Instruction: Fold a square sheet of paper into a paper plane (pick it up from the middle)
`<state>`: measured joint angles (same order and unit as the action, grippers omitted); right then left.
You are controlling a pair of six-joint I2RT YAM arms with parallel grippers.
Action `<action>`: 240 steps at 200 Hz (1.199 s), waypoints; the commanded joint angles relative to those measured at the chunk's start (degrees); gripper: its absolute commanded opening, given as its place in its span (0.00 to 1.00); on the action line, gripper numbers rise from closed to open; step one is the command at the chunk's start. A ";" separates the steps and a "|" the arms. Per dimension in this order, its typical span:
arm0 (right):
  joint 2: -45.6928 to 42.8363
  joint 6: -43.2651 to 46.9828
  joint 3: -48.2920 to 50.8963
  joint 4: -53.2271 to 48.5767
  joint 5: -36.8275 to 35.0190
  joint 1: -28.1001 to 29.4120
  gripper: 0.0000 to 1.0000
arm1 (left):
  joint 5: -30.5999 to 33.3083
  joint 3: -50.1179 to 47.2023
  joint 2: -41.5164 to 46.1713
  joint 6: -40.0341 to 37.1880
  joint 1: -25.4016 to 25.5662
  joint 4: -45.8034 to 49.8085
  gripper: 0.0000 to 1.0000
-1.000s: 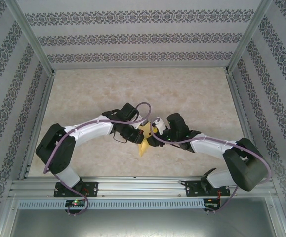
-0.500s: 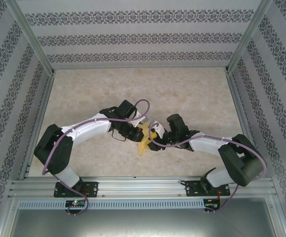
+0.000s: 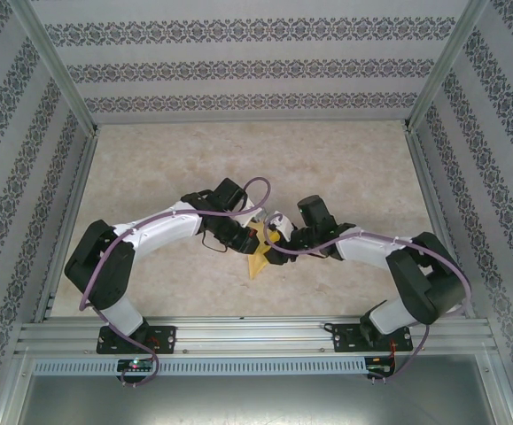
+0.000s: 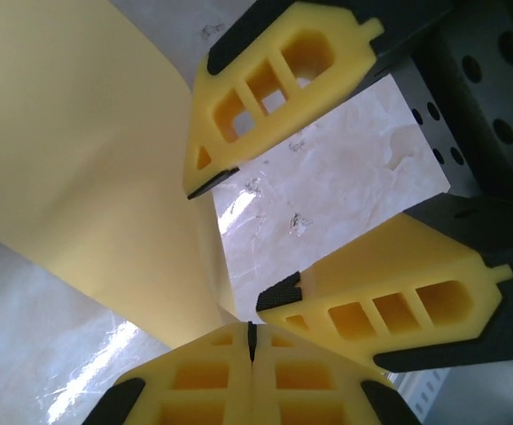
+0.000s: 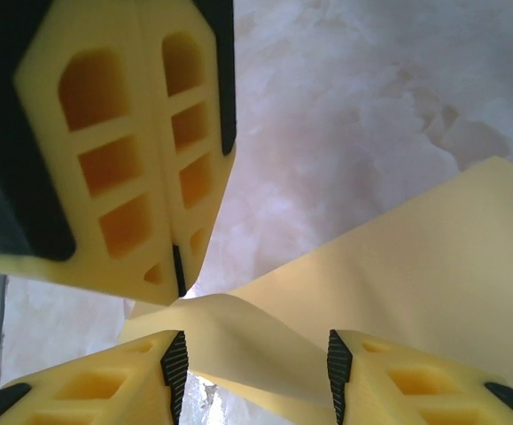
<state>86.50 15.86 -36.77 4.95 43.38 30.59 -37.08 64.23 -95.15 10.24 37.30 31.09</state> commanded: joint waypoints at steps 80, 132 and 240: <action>3.12 2.45 -1.01 -2.23 4.01 -0.09 0.31 | -0.21 1.77 -0.09 -1.63 -0.56 1.64 0.00; 2.69 1.42 -0.53 -1.10 5.26 -1.38 0.09 | 0.22 0.75 0.06 -0.49 -0.56 0.53 0.08; 3.50 0.98 -1.28 -1.44 6.02 -1.94 0.00 | -0.23 -3.31 2.43 3.63 -0.56 -4.30 0.31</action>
<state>89.45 16.67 -37.87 2.81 47.07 29.34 -36.88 62.33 -94.98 12.27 37.04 29.12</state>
